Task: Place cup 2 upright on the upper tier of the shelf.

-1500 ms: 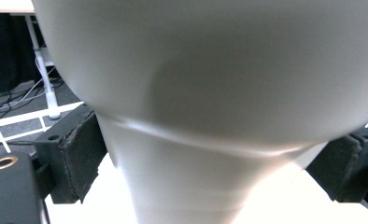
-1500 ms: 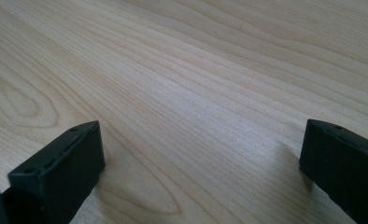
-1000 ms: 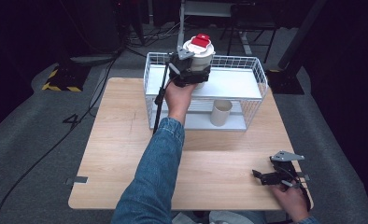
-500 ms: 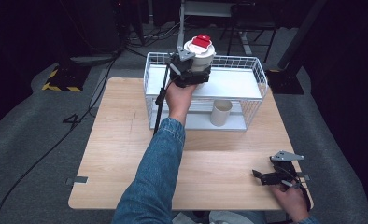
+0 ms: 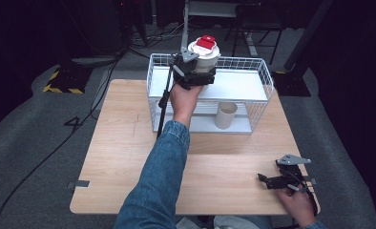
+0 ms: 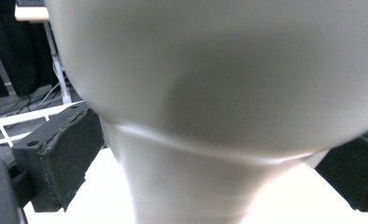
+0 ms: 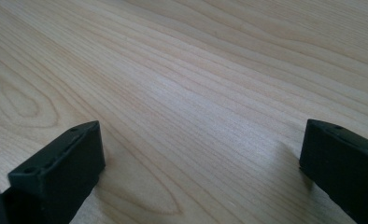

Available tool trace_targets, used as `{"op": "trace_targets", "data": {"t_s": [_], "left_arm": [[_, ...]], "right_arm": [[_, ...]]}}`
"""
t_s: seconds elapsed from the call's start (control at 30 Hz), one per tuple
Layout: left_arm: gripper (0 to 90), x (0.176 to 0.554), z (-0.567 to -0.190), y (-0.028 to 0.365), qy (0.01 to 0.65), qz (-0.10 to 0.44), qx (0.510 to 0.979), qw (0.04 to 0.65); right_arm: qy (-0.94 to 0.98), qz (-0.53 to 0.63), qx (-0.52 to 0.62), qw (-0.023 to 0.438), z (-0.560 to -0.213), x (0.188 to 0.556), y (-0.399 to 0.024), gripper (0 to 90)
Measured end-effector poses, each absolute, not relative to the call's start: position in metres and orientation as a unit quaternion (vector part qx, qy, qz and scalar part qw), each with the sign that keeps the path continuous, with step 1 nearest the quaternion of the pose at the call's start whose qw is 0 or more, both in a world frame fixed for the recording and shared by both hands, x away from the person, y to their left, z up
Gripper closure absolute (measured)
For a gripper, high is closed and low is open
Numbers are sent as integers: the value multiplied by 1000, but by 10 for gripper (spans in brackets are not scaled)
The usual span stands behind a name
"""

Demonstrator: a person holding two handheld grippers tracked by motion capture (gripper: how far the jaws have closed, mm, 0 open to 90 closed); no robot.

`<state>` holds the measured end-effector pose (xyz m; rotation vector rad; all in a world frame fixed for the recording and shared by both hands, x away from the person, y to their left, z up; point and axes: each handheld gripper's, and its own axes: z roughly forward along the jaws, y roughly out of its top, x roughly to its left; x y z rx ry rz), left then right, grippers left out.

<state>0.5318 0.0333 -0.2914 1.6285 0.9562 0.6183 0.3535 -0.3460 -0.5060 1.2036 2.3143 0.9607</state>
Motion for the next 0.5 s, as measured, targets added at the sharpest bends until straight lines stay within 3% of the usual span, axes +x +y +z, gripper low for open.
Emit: {"op": "trace_targets", "data": {"t_s": [0.5], "left_arm": [[0,509,-275,42,385,254,696,550]], "right_arm": [[819,340,426,180,-506,353,-346,0]]}}
